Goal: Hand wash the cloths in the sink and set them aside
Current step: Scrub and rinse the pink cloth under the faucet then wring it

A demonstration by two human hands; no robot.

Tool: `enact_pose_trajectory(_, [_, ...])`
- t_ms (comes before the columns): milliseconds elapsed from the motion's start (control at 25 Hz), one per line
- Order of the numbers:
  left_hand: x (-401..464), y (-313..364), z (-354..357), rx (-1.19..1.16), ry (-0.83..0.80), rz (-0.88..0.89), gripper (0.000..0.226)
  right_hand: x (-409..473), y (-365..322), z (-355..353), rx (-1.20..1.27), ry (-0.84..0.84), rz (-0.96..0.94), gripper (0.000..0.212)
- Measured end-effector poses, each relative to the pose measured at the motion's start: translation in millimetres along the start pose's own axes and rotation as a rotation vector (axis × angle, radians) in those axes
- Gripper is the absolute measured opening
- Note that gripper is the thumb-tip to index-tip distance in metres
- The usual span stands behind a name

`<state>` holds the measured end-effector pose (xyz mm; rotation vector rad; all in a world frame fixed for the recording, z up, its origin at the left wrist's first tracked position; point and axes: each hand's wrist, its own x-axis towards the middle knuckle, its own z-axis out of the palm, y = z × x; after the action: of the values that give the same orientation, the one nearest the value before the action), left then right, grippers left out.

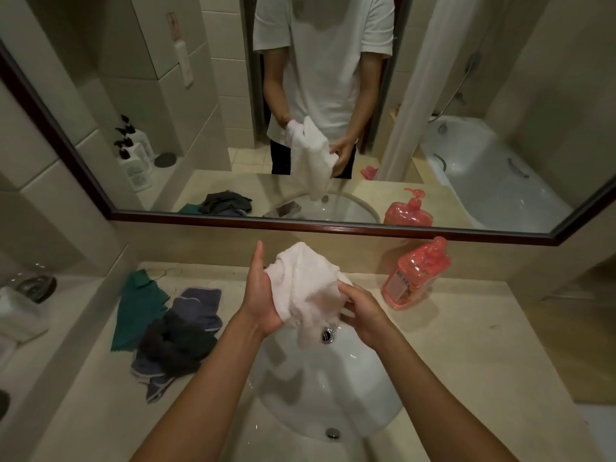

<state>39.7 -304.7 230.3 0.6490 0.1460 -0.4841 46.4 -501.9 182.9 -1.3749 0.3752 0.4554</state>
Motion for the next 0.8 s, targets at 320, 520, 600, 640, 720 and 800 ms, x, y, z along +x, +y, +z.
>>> enact_pose_trajectory(320, [6.8, -3.8, 19.1, -0.065, 0.0, 0.056, 0.094, -9.9, 10.4, 22.7, 0.05, 0.123, 0.251, 0.065])
enact_pose_trajectory(520, [8.7, -10.4, 25.6, -0.072, -0.001, 0.079, 0.09, -11.5, -1.6, 24.1, 0.65, -0.18, 0.364, 0.086])
enact_pose_trajectory(600, [8.3, -11.4, 27.0, -0.018, -0.004, 0.062, 0.088, -7.9, -12.6, 23.1, 0.702, -0.167, 0.202, 0.069])
enact_pose_trajectory(640, [7.7, -12.2, 28.1, 0.021, 0.018, 0.056, 0.086, -7.4, -17.1, 22.2, 0.686, -0.129, 0.119, 0.058])
enact_pose_trajectory(720, [7.3, -13.9, 27.1, 0.107, 0.142, 0.06, 0.077, -7.5, -24.5, 18.5, 0.627, -0.019, 0.004, 0.042])
enact_pose_trajectory(800, [9.7, -15.6, 23.0, 0.2, 0.3, 0.106, 0.068, -9.0, -30.8, 12.4, 0.546, 0.112, -0.12, 0.027])
